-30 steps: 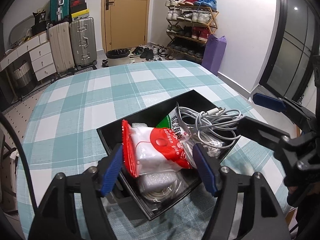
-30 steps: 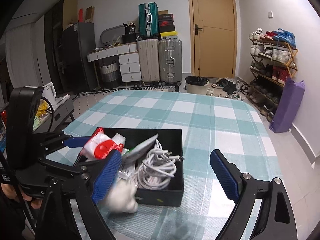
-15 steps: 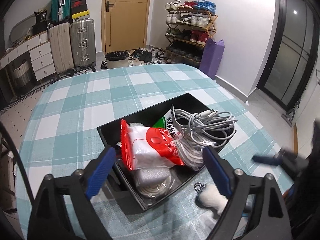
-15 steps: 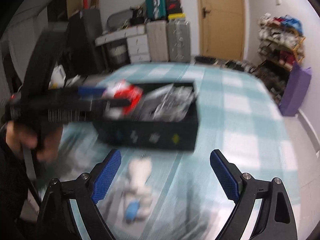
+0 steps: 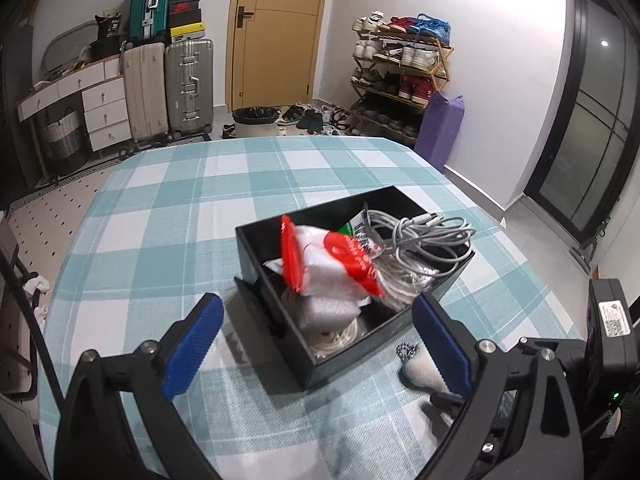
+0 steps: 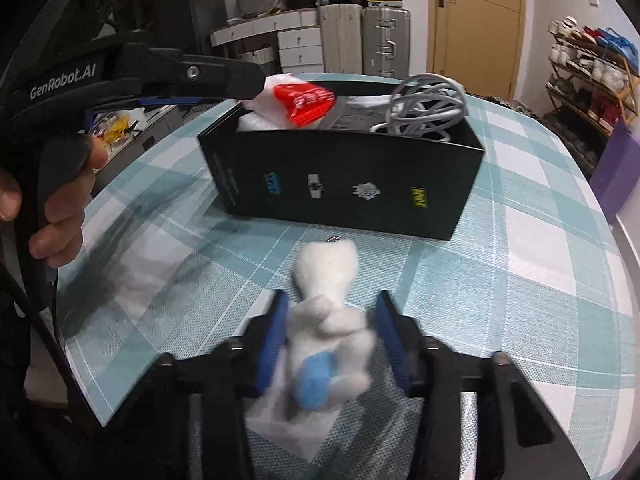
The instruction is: Organize soft objects
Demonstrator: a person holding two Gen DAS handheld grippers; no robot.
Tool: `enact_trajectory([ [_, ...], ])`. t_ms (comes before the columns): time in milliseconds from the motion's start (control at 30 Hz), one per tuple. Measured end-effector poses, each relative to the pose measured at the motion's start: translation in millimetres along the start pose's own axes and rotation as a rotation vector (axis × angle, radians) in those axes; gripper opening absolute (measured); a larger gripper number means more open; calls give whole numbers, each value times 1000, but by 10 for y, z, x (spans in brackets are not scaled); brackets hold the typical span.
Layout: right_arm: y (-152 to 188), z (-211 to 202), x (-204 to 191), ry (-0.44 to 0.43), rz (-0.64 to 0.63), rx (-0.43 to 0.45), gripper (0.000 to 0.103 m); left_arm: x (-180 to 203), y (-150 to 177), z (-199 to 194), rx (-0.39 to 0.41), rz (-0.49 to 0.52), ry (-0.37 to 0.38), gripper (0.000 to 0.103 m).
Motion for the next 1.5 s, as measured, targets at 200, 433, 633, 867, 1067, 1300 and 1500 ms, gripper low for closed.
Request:
enact_trajectory([
  [200,-80,-206,18,-9,-6,78,34,-47,72,-61,5,-9,-21,96],
  [433,-408,-578,30,-11,-4,207,34,-104,78,-116,25,-15,-49,96],
  [633,-877,-560,117,30,38,282,34,-133,46,-136,40,-26,-75,96],
  [867,-1298,-107,183,45,66,261,34,-195,7,-98,43,-50,-98,96],
  [1067,-1340,213,209,69,58,223,35,-225,9,-29,31,-57,-110,96],
  [1300,-1281,77,186,87,26,269,61,-198,25,-40,37,-47,-110,96],
  [1500,-1083,-314,265,111,46,331,87,-54,75,-157,96,-8,-91,103],
])
Point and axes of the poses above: each gripper's, at about its wrist camera, not at the fingertips, and z roughly the way its jaws point, x to its right, y to its underside, the point moved 2 cm from there along z, roughly the way its jaws point, and after that the axes turned 1 degree about y, right-handed, at the moved point
